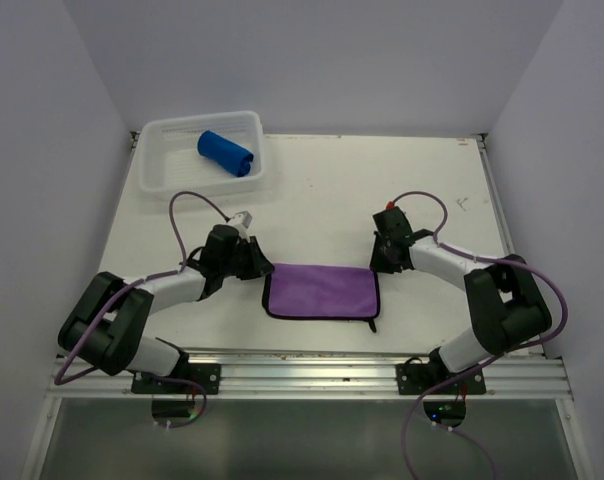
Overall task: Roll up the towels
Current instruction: Fold the towel
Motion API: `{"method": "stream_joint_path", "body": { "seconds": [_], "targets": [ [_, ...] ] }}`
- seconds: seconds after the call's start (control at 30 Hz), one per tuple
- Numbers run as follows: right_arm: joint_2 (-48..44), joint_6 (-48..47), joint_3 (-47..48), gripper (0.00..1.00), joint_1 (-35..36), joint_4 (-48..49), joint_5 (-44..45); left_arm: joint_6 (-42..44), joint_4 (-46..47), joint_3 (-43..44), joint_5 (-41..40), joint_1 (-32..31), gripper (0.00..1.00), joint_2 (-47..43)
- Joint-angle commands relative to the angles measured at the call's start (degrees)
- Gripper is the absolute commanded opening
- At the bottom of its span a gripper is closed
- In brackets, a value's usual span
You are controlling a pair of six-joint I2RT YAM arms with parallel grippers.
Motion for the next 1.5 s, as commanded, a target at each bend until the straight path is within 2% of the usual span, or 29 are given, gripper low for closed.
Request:
{"method": "stream_joint_path", "body": {
  "seconds": [0.0, 0.03, 0.23, 0.37, 0.43, 0.67, 0.83, 0.9, 0.93, 1.2, 1.47],
  "targets": [
    [-0.4, -0.2, -0.7, 0.03, -0.4, 1.4, -1.3, -0.1, 0.7, 2.0, -2.0, -0.1, 0.23, 0.0],
    [-0.4, -0.3, -0.6, 0.00, -0.5, 1.2, -1.3, -0.1, 0.7, 2.1, -2.1, 0.0, 0.20, 0.0],
    [-0.5, -1.8, 0.1, 0.00, -0.5, 0.4, -1.8, 0.0, 0.4, 3.8, -1.2, 0.4, 0.11, 0.7],
    [-0.6, -2.5, 0.3, 0.00, -0.7, -0.1, -1.2, -0.7, 0.4, 4.8, 1.9, 1.3, 0.09, 1.1],
    [-0.8, -3.2, 0.5, 0.00, -0.6, -0.4, -0.6, -0.8, 0.7, 5.1, 3.7, 2.7, 0.05, 1.3],
    [-1.3, -4.2, 1.1, 0.00, -1.6, -0.7, -1.1, 0.1, 4.5, 6.0, 15.2, 9.6, 0.04, 5.6],
    [-1.0, -4.7, 1.6, 0.00, -2.0, -0.9, -1.7, -0.9, 7.7, 7.0, 19.1, 10.4, 0.04, 9.8],
    [-1.0, -5.0, 1.6, 0.00, -2.1, -0.7, -2.5, -0.8, 7.9, 7.0, 18.7, 10.4, 0.06, 10.1],
    [-1.1, -5.2, 1.6, 0.00, -2.2, -0.2, -2.9, -0.5, 7.7, 7.1, 18.3, 10.4, 0.10, 10.0],
    [-0.8, -6.8, 2.9, 0.00, -2.1, 1.9, -6.6, 2.3, 3.4, 7.4, 10.4, 10.3, 0.16, 7.8],
    [4.5, -9.8, 9.6, 0.00, -2.2, 1.6, -6.3, 3.9, 1.6, 4.5, 3.3, 10.3, 0.17, 5.7]
  ]
}}
